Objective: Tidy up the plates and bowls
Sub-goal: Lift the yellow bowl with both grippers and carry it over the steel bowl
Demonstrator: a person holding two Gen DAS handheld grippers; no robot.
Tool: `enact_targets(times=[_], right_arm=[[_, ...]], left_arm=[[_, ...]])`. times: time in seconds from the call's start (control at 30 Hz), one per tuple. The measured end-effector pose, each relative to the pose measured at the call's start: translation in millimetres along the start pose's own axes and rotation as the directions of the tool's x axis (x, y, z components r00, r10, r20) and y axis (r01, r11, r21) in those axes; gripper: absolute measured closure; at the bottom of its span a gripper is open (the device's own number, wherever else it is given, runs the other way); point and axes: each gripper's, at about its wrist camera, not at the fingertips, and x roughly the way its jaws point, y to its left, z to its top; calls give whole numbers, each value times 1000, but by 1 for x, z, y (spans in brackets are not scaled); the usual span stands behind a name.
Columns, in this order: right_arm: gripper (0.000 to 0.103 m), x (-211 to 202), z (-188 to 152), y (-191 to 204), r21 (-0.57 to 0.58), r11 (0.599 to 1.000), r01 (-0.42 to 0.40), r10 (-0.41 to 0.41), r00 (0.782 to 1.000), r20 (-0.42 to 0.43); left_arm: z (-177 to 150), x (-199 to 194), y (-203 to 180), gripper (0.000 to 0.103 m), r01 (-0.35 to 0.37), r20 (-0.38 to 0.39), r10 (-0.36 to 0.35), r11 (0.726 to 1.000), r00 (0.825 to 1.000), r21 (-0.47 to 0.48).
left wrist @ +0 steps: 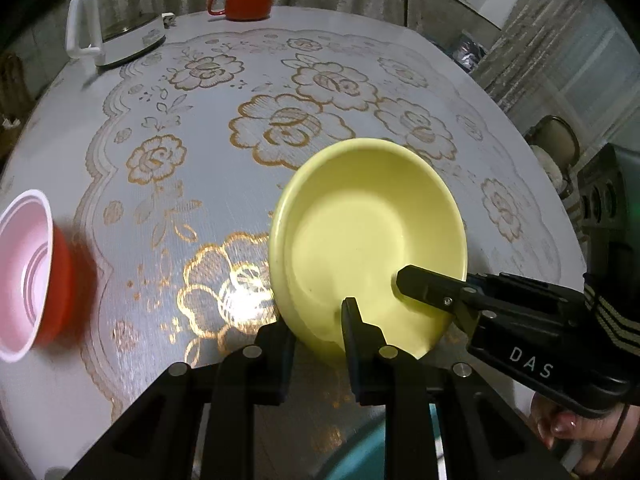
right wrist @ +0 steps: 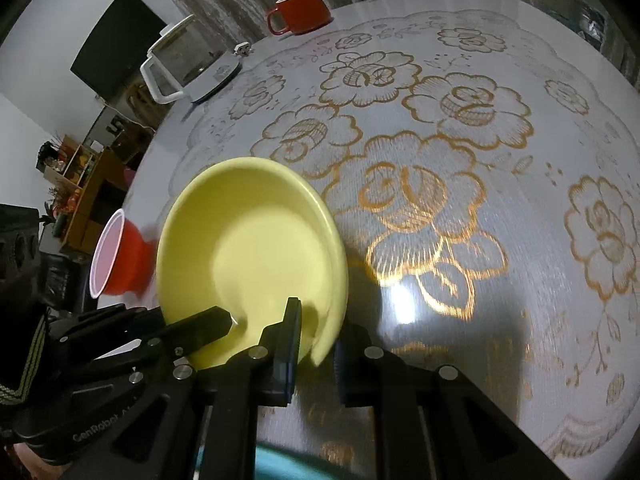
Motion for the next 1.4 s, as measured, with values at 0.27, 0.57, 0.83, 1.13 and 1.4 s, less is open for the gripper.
enact_targets(times=[0.27,0.57,0.83,1.13,1.4], right_arm=[[90,-30,-32,14,-7,1000,-4,4,999,35],[90,-55,-60,31,-16,1000,-22,24,997,74],[90,-71,-84,52,-33,998,-55,58,993,107],[90,-74,-112,72,-41,994,-106,110,989,104],[88,-87,-134,96,-84,989,-119,130,981,143]], left_arm=[[-33,-31,-11,80,14,38,-15,999,999,29],[-66,-59,-14,80,25,83,-28,999,996,35],[-95,-92,-7,80,22,153,-26,999,988,26],[-128,-114,1,80,6,193,-5,1000,981,-6],[-156,-139,12,80,11,249,-3,999,969,-31]])
